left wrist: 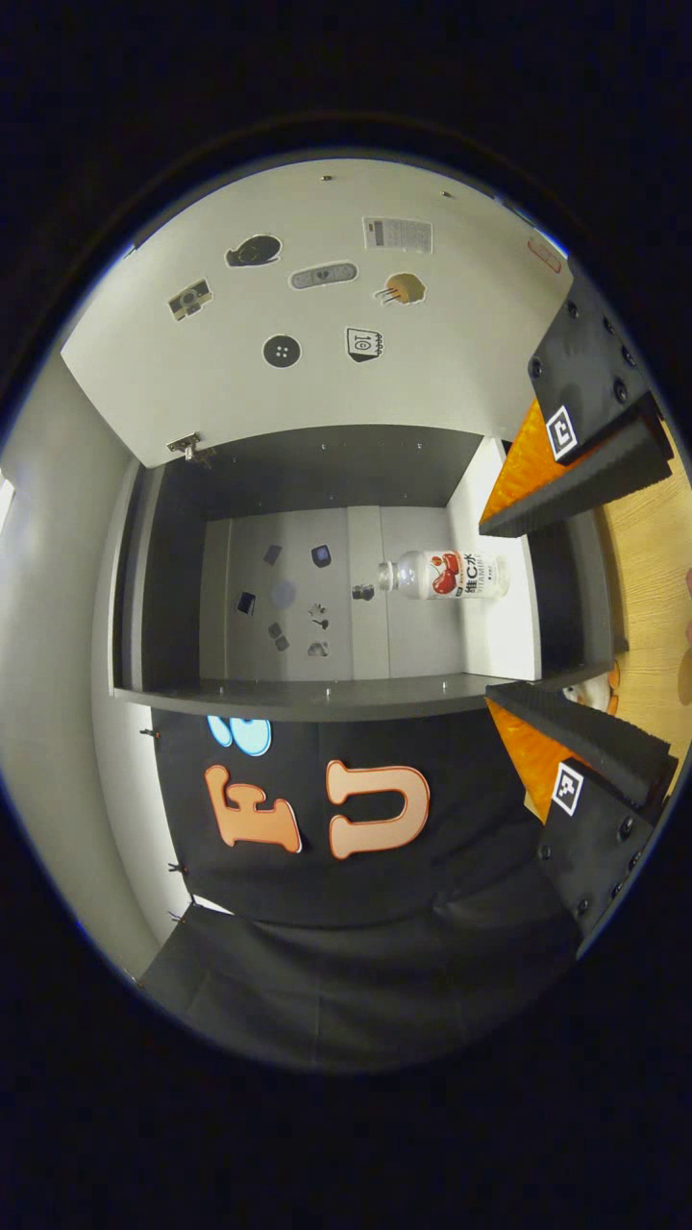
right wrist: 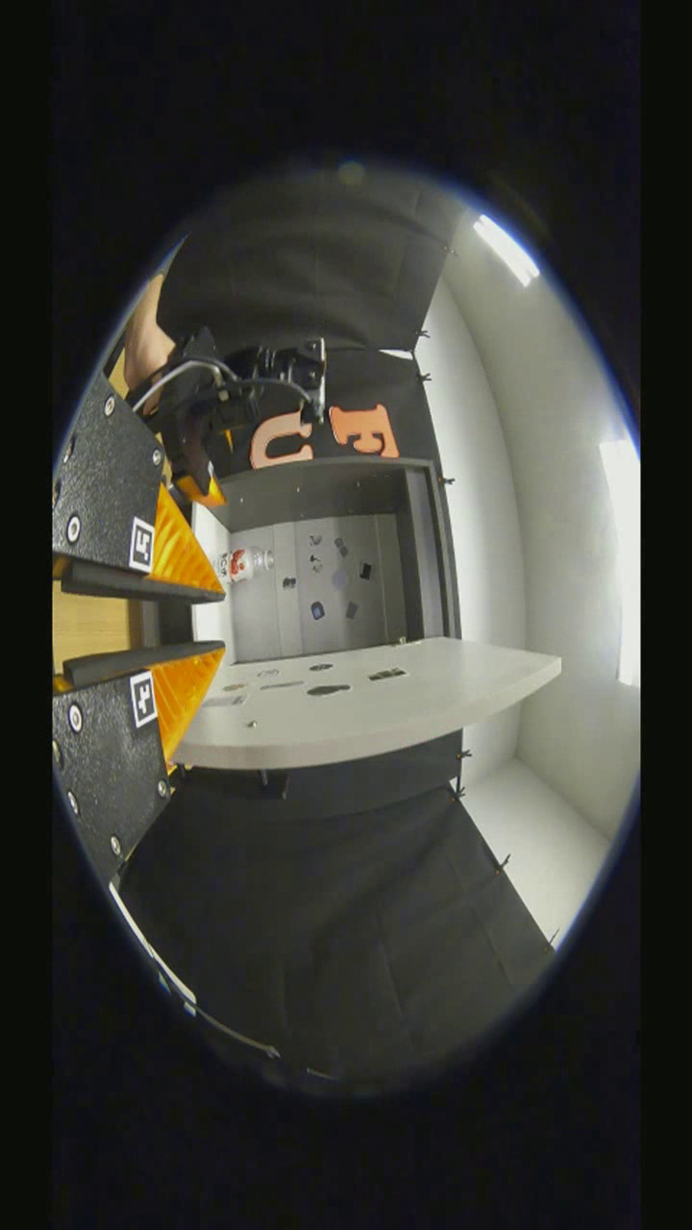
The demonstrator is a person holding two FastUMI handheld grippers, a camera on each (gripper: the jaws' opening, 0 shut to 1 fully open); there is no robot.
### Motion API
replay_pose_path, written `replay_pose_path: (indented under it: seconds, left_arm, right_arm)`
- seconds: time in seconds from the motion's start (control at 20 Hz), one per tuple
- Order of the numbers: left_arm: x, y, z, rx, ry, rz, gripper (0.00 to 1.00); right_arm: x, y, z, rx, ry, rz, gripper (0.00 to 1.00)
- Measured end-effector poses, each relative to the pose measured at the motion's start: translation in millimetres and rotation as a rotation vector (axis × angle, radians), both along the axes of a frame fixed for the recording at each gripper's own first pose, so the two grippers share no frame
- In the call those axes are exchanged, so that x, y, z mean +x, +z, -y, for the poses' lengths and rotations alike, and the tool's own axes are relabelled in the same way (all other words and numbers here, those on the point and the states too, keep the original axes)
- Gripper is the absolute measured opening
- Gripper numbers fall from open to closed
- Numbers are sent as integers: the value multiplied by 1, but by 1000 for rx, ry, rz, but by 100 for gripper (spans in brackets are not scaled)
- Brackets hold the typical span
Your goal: Open the cabinet door with the right hand, grasp the bottle in the cabinet with the left hand and place it on the coaster, then close the cabinet door with the right hand.
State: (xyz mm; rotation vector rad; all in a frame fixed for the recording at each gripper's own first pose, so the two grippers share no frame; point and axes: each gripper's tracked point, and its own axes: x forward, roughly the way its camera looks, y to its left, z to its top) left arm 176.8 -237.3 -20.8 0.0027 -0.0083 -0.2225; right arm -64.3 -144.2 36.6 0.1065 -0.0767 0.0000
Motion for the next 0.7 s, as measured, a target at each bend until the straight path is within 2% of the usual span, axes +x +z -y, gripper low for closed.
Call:
replay_pose_path:
  seconds: [0.15, 0.2, 0.25, 0.3, 0.35, 0.45, 0.5, 0.55, 0.7]
  left_arm:
    - [37, -3, 22, 11, -29, 26, 96]
    - [48, -5, 29, 14, -39, 26, 98]
    - [59, -8, 34, 13, -46, 25, 98]
    - [70, -10, 40, 10, -53, 23, 98]
    - [80, -13, 44, 6, -61, 20, 96]
    - [101, -20, 52, 1, -74, 13, 98]
    - [111, -24, 55, 2, -77, 7, 98]
    - [124, -28, 58, 3, -75, 3, 98]
    - [150, -36, 67, 5, -86, -9, 96]
  right_arm:
    - [24, -3, 7, -3, -38, -22, 24]
    - [31, -5, 7, 1, -49, -28, 24]
    - [38, -7, 7, 9, -58, -36, 29]
    - [44, -8, 7, 17, -66, -38, 24]
    - [49, -9, 7, 21, -75, -39, 24]
    - [61, -14, 8, 17, -93, -54, 23]
    - [67, -17, 8, 11, -102, -64, 19]
    - [70, -23, 2, 5, -105, -73, 24]
    - [84, -23, 3, -4, -117, -92, 24]
